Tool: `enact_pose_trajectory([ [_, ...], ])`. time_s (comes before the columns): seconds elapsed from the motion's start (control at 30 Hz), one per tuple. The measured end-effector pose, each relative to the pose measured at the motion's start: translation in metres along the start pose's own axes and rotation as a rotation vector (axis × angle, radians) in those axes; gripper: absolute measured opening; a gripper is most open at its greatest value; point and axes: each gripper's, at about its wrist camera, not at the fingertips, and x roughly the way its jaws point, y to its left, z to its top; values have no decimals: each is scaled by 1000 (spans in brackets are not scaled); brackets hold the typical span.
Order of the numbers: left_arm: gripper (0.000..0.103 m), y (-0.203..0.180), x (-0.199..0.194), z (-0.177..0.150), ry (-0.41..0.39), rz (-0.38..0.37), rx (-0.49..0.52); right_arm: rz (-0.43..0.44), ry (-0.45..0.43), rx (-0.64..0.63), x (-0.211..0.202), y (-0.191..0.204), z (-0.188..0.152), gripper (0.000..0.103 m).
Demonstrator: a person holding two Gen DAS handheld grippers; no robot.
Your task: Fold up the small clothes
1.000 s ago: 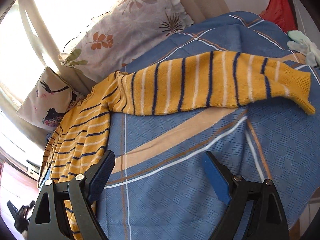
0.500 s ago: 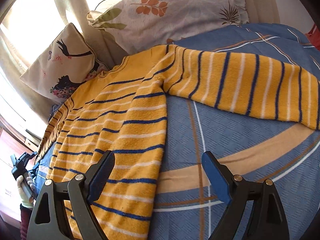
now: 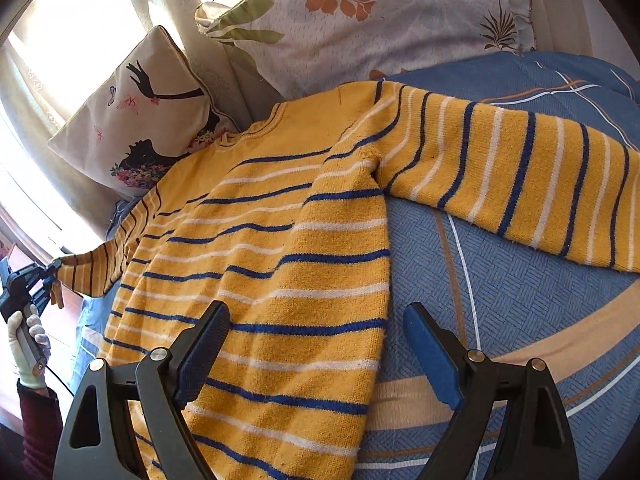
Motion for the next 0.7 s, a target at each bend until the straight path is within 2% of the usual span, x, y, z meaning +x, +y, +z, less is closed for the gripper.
enact_pose_trajectory([
  [0.1, 7, -80, 32, -26, 81, -125, 98, 20, -10, 9, -6, -7, -2, 92],
  [0.2, 7, -155, 74, -66, 196, -223, 182, 24, -29, 23, -18, -17, -6, 92],
  [0.3, 8, -215, 117, -118, 336, -304, 268, 23, -58, 57, -33, -32, -8, 92],
  [0.37, 9, -241, 142, -156, 444, -322, 321, 16, -70, 76, -41, -43, -10, 92],
  [0.43, 10, -251, 159, -184, 527, -321, 347, 7, -77, 86, -47, -52, -10, 92],
  [0.53, 16, -253, 159, -199, 588, -338, 358, 2, -91, 82, -56, -58, -9, 92],
  [0.6, 39, -248, 145, -196, 577, -355, 353, 1, -96, 65, -58, -59, -6, 92],
  [0.67, 51, -237, 126, -185, 544, -375, 336, 6, -89, 45, -54, -55, -1, 92],
  [0.7, 52, -231, 116, -179, 523, -372, 333, 16, -83, 34, -51, -51, 3, 92],
])
